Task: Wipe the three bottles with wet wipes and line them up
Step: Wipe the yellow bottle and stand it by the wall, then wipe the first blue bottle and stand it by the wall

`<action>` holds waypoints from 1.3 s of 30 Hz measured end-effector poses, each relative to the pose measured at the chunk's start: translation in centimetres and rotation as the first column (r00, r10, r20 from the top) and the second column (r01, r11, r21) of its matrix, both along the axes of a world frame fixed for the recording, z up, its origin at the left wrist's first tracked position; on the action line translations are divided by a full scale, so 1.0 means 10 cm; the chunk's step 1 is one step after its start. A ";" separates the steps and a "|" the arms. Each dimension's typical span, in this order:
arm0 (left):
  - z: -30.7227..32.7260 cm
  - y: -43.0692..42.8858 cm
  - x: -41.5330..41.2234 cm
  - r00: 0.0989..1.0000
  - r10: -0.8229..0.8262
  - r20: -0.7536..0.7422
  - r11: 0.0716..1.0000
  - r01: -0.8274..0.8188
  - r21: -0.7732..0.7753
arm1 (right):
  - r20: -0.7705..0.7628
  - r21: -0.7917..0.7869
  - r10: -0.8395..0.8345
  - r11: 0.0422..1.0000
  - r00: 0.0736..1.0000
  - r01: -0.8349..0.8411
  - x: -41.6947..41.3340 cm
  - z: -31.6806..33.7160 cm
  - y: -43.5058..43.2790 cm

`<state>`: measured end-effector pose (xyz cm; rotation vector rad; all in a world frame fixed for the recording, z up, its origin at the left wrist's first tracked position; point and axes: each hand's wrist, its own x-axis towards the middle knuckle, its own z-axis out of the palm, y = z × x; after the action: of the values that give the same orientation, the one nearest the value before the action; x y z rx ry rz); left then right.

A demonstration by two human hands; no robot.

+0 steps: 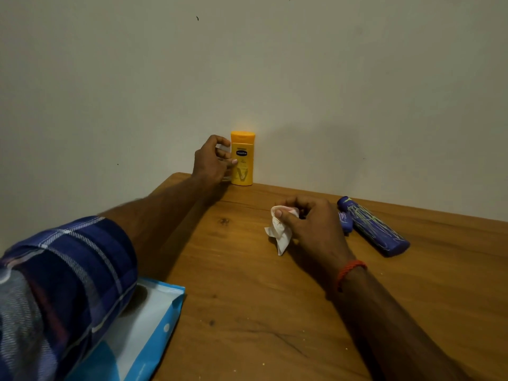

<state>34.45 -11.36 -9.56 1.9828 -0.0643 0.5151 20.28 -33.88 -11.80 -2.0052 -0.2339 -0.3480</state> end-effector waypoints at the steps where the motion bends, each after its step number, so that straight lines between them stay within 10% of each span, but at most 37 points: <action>1: -0.01 -0.01 0.00 1.000 0.015 0.005 1.000 -0.015 -0.022 | 0.008 -0.021 0.001 1.000 1.000 -0.001 0.00 -0.02 -0.02; 6: 0.00 0.05 -0.03 1.000 0.029 -0.012 0.999 -0.029 0.031 | 0.020 -0.120 -0.002 0.993 1.000 0.005 0.05 -0.01 0.03; 9: 0.05 0.09 -0.12 0.977 0.188 0.104 0.980 -0.194 0.052 | -0.139 0.106 -0.297 0.944 0.945 0.313 0.08 0.12 0.08; 13: 0.10 0.06 -0.37 0.958 0.014 0.288 0.972 -0.080 0.221 | 0.065 0.142 -0.090 0.987 0.994 0.080 -0.07 0.24 -0.17; 17: 0.18 -0.18 -0.61 0.941 -0.337 -0.034 0.816 0.310 0.488 | 0.139 0.247 -0.207 0.954 0.969 0.168 -0.05 0.51 -0.43; 21: 0.11 -0.45 -0.68 0.832 -0.317 -0.456 0.623 0.545 0.561 | 0.152 0.230 -0.209 0.958 0.966 0.171 -0.18 0.65 -0.54; 27: -0.02 -0.77 -0.82 0.849 -0.281 -0.447 0.562 0.523 0.640 | 0.130 0.171 -0.187 0.972 0.974 0.164 -0.46 0.69 -0.66; 39: 0.16 -0.74 -1.28 0.865 -0.389 -0.317 0.796 0.489 0.357 | 0.076 0.129 -0.224 0.968 0.972 0.213 -0.99 0.72 -0.88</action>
<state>21.62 -18.75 -7.95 2.3428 -0.5298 -0.0503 10.36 -42.70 -4.56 -1.9019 -0.0454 -0.5803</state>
